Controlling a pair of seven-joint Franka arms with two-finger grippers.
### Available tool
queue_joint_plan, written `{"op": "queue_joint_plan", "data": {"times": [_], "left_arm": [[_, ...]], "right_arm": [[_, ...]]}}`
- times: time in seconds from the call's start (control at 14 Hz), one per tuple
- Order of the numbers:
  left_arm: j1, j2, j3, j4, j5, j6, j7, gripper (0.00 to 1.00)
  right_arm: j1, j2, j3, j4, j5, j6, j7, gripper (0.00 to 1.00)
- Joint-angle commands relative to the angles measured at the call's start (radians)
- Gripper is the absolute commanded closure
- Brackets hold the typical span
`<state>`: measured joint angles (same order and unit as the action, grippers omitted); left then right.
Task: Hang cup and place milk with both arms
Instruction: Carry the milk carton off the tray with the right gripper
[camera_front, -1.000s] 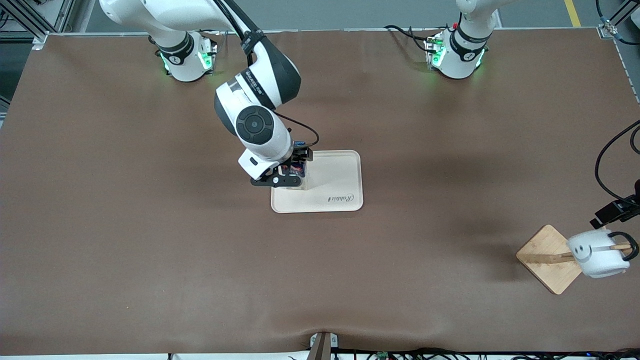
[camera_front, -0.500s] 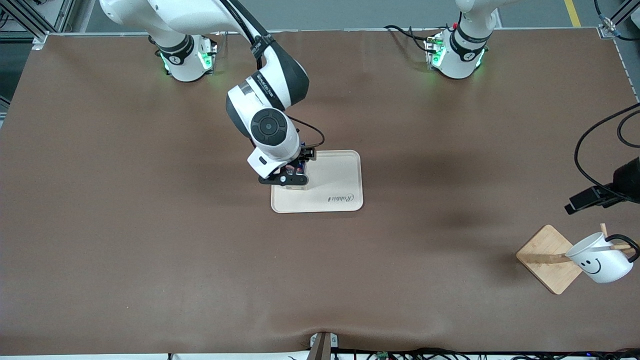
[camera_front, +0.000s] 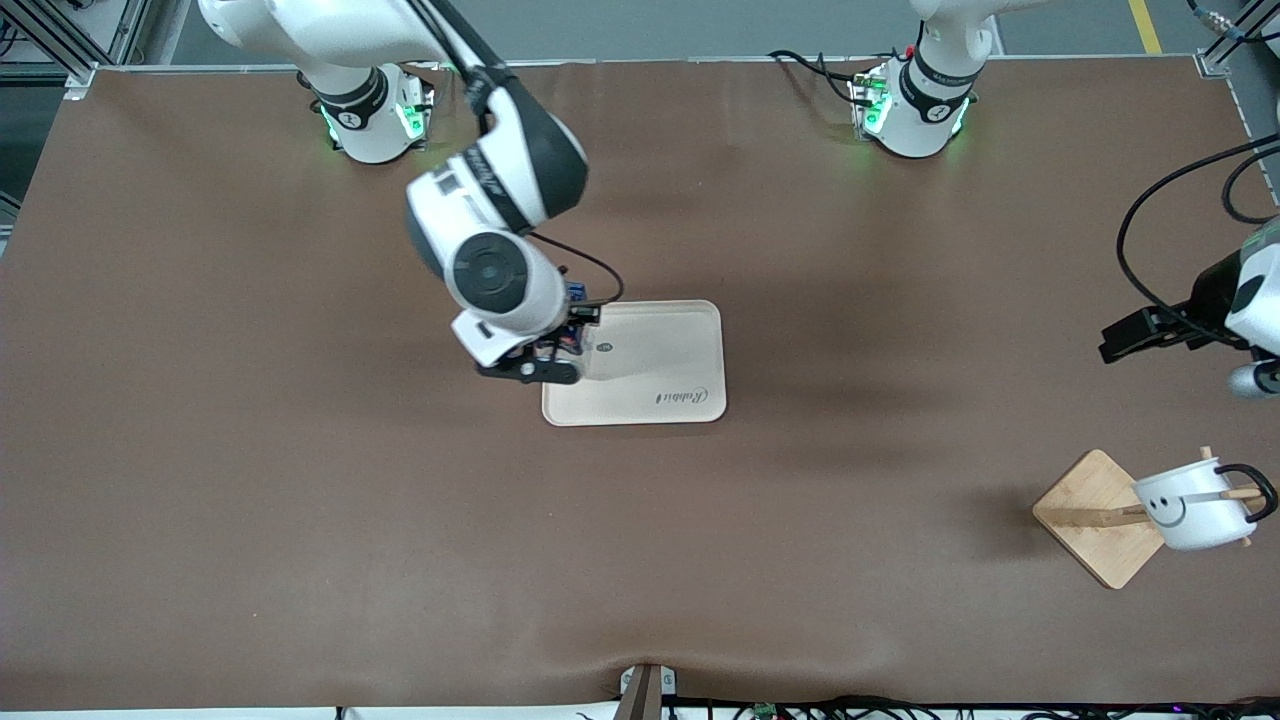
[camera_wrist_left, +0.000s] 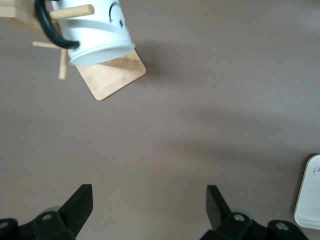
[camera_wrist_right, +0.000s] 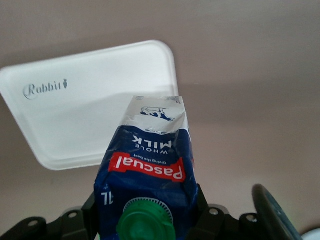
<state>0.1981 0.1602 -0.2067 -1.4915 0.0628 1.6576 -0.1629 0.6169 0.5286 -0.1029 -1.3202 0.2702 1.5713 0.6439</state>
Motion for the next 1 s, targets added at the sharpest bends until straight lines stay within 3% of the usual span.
{"op": "queue_joint_plan", "data": {"times": [0.0, 0.14, 0.29, 0.5, 0.71, 0.93], "left_arm": [[0.001, 0.001, 0.000, 0.072, 0.023, -0.083, 0.006, 0.00], [0.001, -0.008, -0.005, 0.111, 0.035, -0.117, 0.020, 0.00], [0.000, -0.028, -0.010, 0.116, 0.052, -0.160, 0.034, 0.00], [0.004, -0.050, -0.028, 0.116, 0.068, -0.173, 0.042, 0.00], [0.003, -0.088, -0.040, 0.112, 0.046, -0.168, 0.045, 0.00], [-0.060, -0.122, 0.010, 0.079, 0.025, -0.177, 0.040, 0.00]], "right_arm": [[-0.126, -0.013, 0.011, 0.082, 0.014, -0.169, -0.032, 1.00], [-0.199, -0.112, 0.011, -0.008, -0.127, -0.215, -0.206, 1.00], [-0.319, -0.185, 0.011, -0.097, -0.152, -0.208, -0.301, 1.00], [-0.498, -0.220, 0.009, -0.174, -0.177, -0.183, -0.530, 1.00], [-0.621, -0.287, 0.011, -0.386, -0.200, -0.012, -0.731, 1.00], [-0.614, -0.351, 0.015, -0.574, -0.213, 0.148, -0.754, 1.00]]}}
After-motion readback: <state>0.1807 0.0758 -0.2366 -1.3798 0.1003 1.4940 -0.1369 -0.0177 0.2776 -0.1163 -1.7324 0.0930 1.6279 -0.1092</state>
